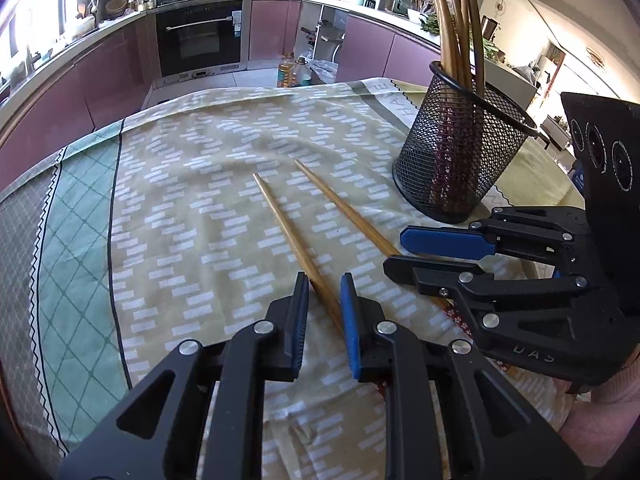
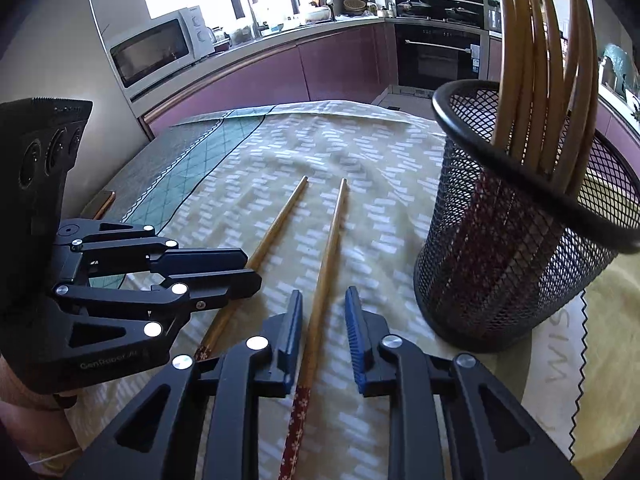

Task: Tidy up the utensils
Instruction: 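Close the left tool on one chopstick while the right tool grasps the other, then raise the left tool's chopstick toward the mesh cup while the right tool raises its own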

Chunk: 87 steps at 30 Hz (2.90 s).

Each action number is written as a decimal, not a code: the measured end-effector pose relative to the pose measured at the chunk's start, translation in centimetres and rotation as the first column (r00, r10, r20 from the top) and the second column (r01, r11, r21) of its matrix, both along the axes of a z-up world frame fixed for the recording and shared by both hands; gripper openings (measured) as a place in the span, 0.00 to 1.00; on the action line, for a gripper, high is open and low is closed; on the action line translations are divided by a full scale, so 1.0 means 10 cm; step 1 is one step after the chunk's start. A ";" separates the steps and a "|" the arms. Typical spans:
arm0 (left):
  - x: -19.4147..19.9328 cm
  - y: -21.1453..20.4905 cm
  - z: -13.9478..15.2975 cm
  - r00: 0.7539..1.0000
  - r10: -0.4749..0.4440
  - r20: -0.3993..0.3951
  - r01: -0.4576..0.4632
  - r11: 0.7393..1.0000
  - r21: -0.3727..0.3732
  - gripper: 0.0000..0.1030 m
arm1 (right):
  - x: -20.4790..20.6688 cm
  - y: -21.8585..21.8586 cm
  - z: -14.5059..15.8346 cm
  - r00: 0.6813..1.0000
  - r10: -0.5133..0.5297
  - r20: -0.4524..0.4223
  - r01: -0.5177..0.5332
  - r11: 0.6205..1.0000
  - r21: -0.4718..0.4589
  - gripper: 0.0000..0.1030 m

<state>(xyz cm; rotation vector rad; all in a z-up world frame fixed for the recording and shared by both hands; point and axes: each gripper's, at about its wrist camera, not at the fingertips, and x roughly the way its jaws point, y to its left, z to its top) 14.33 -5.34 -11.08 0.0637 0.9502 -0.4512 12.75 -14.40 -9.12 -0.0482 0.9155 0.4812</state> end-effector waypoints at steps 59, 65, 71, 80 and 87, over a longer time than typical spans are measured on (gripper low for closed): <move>-0.07 -0.15 -0.01 1.000 0.018 0.022 -0.019 0.999 0.044 0.07 | -0.14 -0.08 0.03 1.000 0.009 -0.006 -0.008 0.995 0.096 0.06; -0.11 -0.08 0.03 1.000 0.022 0.021 -0.022 1.000 0.021 0.07 | -0.18 -0.17 0.10 1.000 -0.001 0.009 0.000 0.994 0.113 0.06; -0.15 -0.02 0.04 0.999 0.036 0.017 -0.036 0.999 0.006 0.07 | -0.16 -0.25 0.05 1.000 -0.025 -0.016 0.026 0.994 0.103 0.06; -0.19 -0.02 0.07 1.000 0.019 0.013 -0.019 1.000 -0.019 0.07 | -0.17 -0.20 0.01 0.999 0.012 -0.035 -0.007 0.991 0.132 0.06; -0.16 -0.05 0.02 1.000 0.005 -0.013 -0.006 1.000 -0.013 0.10 | -0.18 -0.23 0.06 1.000 0.015 -0.021 -0.011 0.985 0.173 0.06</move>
